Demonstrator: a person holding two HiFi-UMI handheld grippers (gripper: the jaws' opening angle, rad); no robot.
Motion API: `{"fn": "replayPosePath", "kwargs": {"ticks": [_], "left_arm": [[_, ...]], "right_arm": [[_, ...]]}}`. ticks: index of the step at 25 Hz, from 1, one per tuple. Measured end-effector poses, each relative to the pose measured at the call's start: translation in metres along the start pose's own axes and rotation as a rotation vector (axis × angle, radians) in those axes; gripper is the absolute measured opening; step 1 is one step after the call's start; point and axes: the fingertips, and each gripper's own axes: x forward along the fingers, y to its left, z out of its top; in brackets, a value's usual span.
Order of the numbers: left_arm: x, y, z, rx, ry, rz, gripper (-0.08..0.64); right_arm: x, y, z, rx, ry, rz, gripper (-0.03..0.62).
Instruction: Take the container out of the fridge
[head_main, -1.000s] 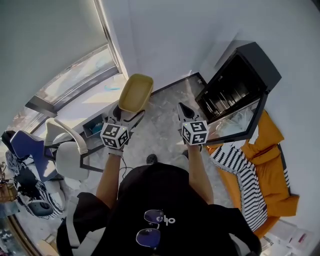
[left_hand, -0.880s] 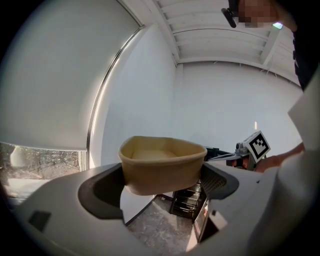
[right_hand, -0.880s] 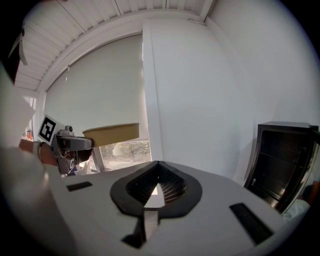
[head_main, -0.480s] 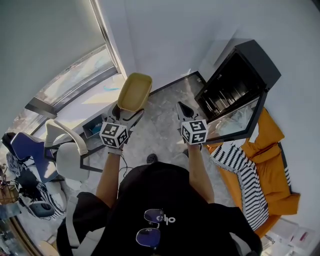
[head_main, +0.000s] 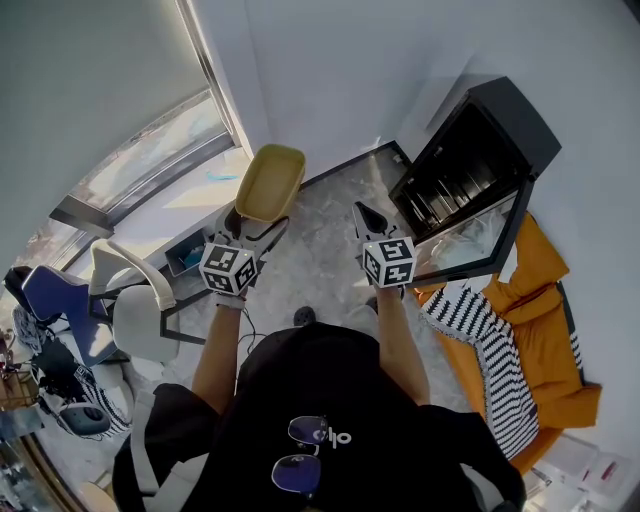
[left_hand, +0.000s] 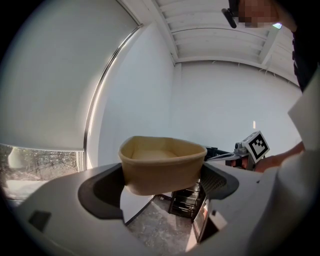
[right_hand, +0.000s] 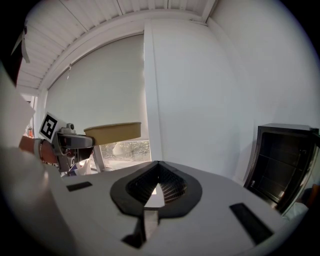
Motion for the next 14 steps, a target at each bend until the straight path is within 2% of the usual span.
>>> {"fn": "replayPosePath", "kwargs": {"ticks": [14], "left_arm": [[-0.0047, -0.0075, 0.0015, 0.009, -0.001, -0.011, 0.479]], "right_arm": [[-0.0100, 0.0014, 0.0002, 0.004, -0.012, -0.012, 0.008]]}}
